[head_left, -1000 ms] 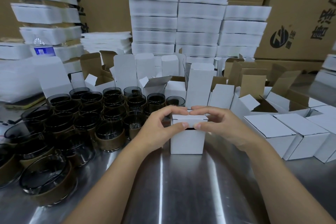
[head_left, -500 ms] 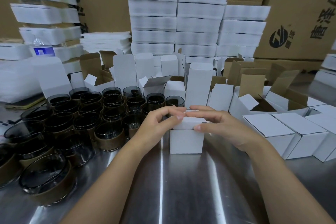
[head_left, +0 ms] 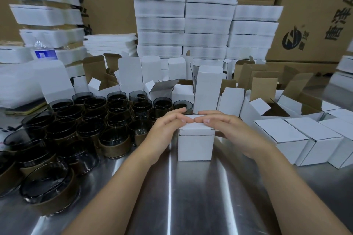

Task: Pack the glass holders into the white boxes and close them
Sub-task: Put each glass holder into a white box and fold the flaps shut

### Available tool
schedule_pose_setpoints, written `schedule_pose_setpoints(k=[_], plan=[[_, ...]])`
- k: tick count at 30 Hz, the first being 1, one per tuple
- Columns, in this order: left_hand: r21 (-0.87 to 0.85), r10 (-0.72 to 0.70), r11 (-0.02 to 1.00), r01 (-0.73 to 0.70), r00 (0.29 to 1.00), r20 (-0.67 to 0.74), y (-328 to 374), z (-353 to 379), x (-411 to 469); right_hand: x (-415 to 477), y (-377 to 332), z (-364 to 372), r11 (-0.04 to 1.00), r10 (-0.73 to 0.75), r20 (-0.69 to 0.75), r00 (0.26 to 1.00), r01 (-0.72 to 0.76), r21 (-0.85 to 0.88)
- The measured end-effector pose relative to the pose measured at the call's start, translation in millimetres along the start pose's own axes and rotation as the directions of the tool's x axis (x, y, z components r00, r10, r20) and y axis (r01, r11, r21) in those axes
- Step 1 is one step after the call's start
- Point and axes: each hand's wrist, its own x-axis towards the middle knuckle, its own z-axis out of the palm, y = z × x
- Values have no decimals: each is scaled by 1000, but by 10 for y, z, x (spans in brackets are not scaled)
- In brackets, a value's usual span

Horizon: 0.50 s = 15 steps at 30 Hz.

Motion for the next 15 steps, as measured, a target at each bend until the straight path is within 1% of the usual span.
schedule_pose_setpoints(k=[7,10,12,15], plan=[[39,-25,999,27,999,-42,17,-4,10,25,32,4,1000,-11,-30,999,12,27],[65,-59,996,62,997,-54,2,-1,8,29,38,3,999,-17,-31,999,18,35],[50,-85,995,89,994,-66,-1,9,0,29,45,9,999,-17,-43,999,19,40],[15,-105,994,106,993,-48,-6,27,-5,35,51,15,999,-8,-58,998,10,44]])
